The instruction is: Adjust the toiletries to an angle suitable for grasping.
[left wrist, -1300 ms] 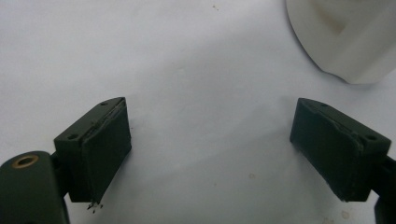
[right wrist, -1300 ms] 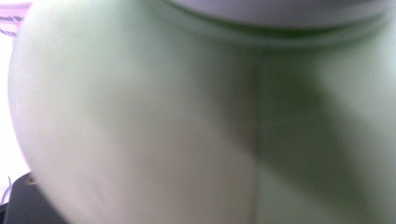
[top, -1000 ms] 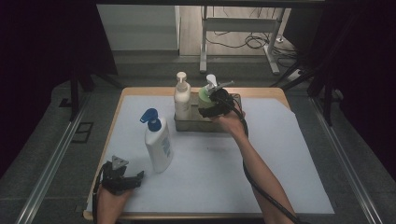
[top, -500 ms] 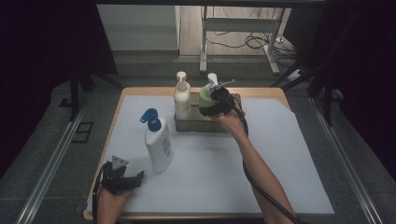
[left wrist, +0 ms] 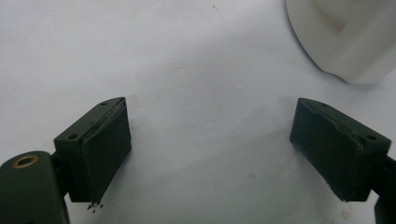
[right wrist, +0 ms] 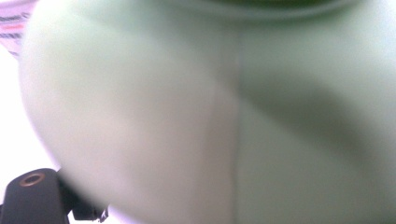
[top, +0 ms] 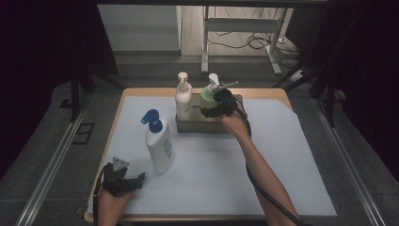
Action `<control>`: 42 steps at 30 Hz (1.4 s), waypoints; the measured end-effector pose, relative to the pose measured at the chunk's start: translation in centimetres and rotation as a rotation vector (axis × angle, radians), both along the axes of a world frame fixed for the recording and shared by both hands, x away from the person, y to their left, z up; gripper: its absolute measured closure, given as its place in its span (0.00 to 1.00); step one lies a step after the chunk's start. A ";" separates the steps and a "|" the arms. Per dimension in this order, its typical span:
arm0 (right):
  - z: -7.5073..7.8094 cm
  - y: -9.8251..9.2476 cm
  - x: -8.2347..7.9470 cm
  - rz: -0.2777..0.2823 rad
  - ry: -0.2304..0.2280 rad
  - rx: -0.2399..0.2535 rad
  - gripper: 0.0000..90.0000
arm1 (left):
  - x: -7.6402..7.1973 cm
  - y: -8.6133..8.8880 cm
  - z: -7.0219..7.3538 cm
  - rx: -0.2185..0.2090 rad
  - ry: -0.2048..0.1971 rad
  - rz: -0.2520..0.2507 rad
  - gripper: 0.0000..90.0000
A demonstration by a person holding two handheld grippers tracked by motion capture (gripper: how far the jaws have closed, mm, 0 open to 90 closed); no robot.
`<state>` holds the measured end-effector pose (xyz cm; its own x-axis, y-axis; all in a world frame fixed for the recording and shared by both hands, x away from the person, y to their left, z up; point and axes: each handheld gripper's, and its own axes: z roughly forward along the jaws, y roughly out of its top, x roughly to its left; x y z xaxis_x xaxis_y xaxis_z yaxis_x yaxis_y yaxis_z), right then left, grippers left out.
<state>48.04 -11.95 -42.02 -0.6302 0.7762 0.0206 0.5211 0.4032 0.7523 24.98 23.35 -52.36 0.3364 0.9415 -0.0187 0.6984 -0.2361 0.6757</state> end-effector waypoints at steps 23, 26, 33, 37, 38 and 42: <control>0.9 -3.5 -3.3 0.042 -0.019 0.038 0.44 | 0.0 0.0 0.0 0.001 -0.001 0.001 0.13; 0.6 -4.1 -3.6 0.038 -0.011 0.033 0.56 | 0.0 0.0 0.0 0.001 -0.001 0.001 0.13; 0.0 -5.3 -3.7 -0.005 -0.005 0.027 0.90 | 0.0 0.0 0.0 0.001 -0.001 0.001 0.13; -0.1 -5.7 -3.3 -0.040 -0.015 0.035 1.00 | 0.0 0.0 0.0 0.000 -0.001 0.001 0.13; -0.2 -5.7 -3.1 -0.053 -0.018 0.035 1.00 | 0.0 0.0 0.0 0.001 -0.001 0.001 0.13; -0.5 -5.5 -2.3 -0.099 -0.020 0.031 1.00 | 0.0 0.0 0.0 0.001 -0.001 0.001 0.13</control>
